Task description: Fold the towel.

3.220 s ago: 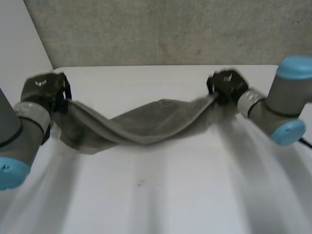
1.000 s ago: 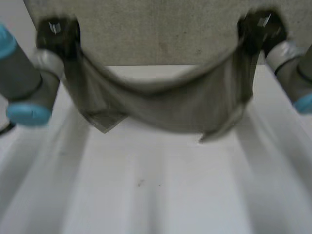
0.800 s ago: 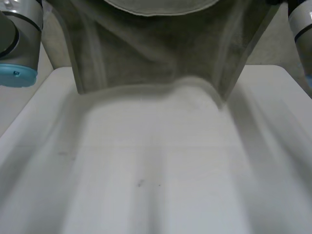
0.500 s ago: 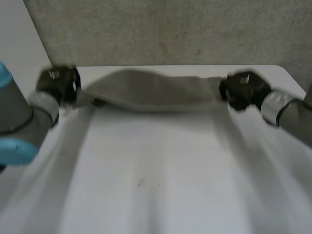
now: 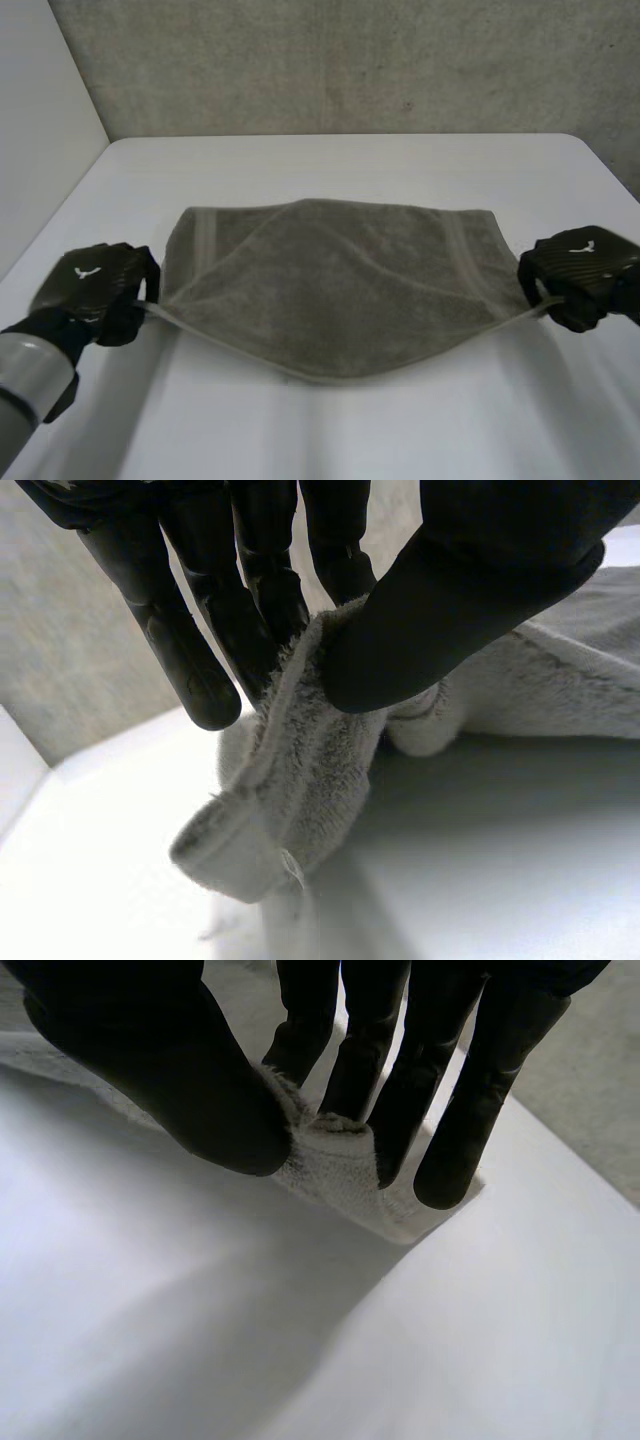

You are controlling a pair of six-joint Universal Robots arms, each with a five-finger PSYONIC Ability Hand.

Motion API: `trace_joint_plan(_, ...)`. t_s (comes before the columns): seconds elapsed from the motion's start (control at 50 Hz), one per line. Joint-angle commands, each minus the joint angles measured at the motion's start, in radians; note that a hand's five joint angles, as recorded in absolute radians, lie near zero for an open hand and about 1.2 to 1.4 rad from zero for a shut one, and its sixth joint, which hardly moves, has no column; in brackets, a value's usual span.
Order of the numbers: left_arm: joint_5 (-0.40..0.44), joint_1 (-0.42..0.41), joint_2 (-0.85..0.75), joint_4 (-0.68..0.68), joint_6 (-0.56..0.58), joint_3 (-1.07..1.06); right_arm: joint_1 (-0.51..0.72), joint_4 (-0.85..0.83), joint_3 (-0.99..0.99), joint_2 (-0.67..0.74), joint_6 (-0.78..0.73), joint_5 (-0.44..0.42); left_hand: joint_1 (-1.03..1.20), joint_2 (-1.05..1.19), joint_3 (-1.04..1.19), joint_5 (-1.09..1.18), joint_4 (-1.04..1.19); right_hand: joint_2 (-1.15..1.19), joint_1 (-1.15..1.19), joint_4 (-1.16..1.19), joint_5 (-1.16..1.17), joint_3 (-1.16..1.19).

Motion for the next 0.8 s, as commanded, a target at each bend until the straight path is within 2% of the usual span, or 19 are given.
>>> trace_joint_plan(0.02,0.001,0.064,0.126,-0.113,0.066,-0.006,-0.097,0.060,0.021,-0.118,-0.085,-0.032,0.211,0.178,0.179,0.186,0.177,0.212,0.024,0.204,0.229,0.208)
trace_joint_plan(0.12,0.033,0.087,0.091,-0.089,0.107,-0.020,-0.108,0.051,0.021,-0.104,-0.097,-0.081,0.211,0.178,0.179,0.186,0.177,0.212,0.024,0.204,0.229,0.208)
trace_joint_plan(0.16,0.053,0.090,0.043,-0.059,0.117,-0.016,-0.105,0.028,0.016,-0.060,-0.091,-0.101,0.211,0.178,0.179,0.186,0.177,0.212,0.024,0.204,0.229,0.208)
trace_joint_plan(0.2,0.079,0.092,-0.084,0.026,0.133,0.004,-0.094,-0.048,-0.016,0.064,-0.070,-0.101,0.211,0.178,0.179,0.186,0.177,0.212,0.024,0.204,0.229,0.208)
trace_joint_plan(0.22,0.079,0.092,-0.084,0.027,0.134,0.004,-0.094,-0.049,-0.016,0.065,-0.070,-0.101,0.211,0.178,0.179,0.186,0.177,0.212,0.024,0.204,0.229,0.208)
trace_joint_plan(0.26,0.081,0.086,-0.146,0.077,0.143,0.030,-0.084,-0.111,-0.088,0.176,-0.012,-0.064,0.211,0.178,0.179,0.186,0.177,0.212,0.024,0.204,0.229,0.208)
trace_joint_plan(0.3,0.075,0.075,-0.272,0.150,0.166,0.110,-0.056,-0.136,-0.126,0.230,0.017,-0.037,0.211,0.178,0.179,0.186,0.177,0.212,0.024,0.204,0.229,0.208)
trace_joint_plan(0.32,0.075,0.075,-0.273,0.151,0.166,0.110,-0.056,-0.136,-0.127,0.230,0.018,-0.037,0.211,0.178,0.179,0.186,0.177,0.212,0.024,0.204,0.229,0.208)
trace_joint_plan(0.36,0.075,0.058,-0.406,0.186,0.184,0.215,0.028,-0.185,-0.229,0.352,0.065,0.023,0.211,0.178,0.179,0.186,0.177,0.212,0.024,0.204,0.229,0.208)
trace_joint_plan(0.38,0.075,0.058,-0.407,0.186,0.184,0.216,0.028,-0.185,-0.229,0.353,0.065,0.023,0.211,0.178,0.179,0.186,0.177,0.212,0.024,0.204,0.229,0.208)
trace_joint_plan(0.42,0.073,0.034,-0.533,0.189,0.192,0.341,0.091,-0.236,-0.333,0.449,0.106,0.084,0.211,0.178,0.179,0.186,0.177,0.212,0.024,0.204,0.229,0.208)
trace_joint_plan(0.48,0.073,0.017,-0.600,0.189,0.190,0.409,0.111,-0.259,-0.377,0.496,0.139,0.109,0.211,0.178,0.179,0.186,0.177,0.212,0.024,0.204,0.229,0.208)
trace_joint_plan(0.58,0.069,-0.020,-0.823,0.192,0.190,0.671,0.149,-0.387,-0.565,0.669,0.243,0.183,0.211,0.178,0.179,0.186,0.177,0.212,0.024,0.204,0.229,0.208)
trace_joint_plan(0.64,0.069,-0.023,-0.871,0.192,0.190,0.731,0.163,-0.418,-0.605,0.698,0.251,0.203,0.211,0.178,0.179,0.186,0.177,0.212,0.024,0.204,0.229,0.208)
trace_joint_plan(0.74,0.063,-0.051,-1.043,0.194,0.192,0.967,0.188,-0.506,-0.743,0.828,0.246,0.290,0.211,0.178,0.179,0.186,0.177,0.212,0.024,0.204,0.229,0.208)
trace_joint_plan(0.8,0.053,-0.051,-1.080,0.194,0.192,1.021,0.189,-0.518,-0.776,0.858,0.245,0.301,0.211,0.178,0.179,0.186,0.177,0.212,0.024,0.204,0.229,0.208)
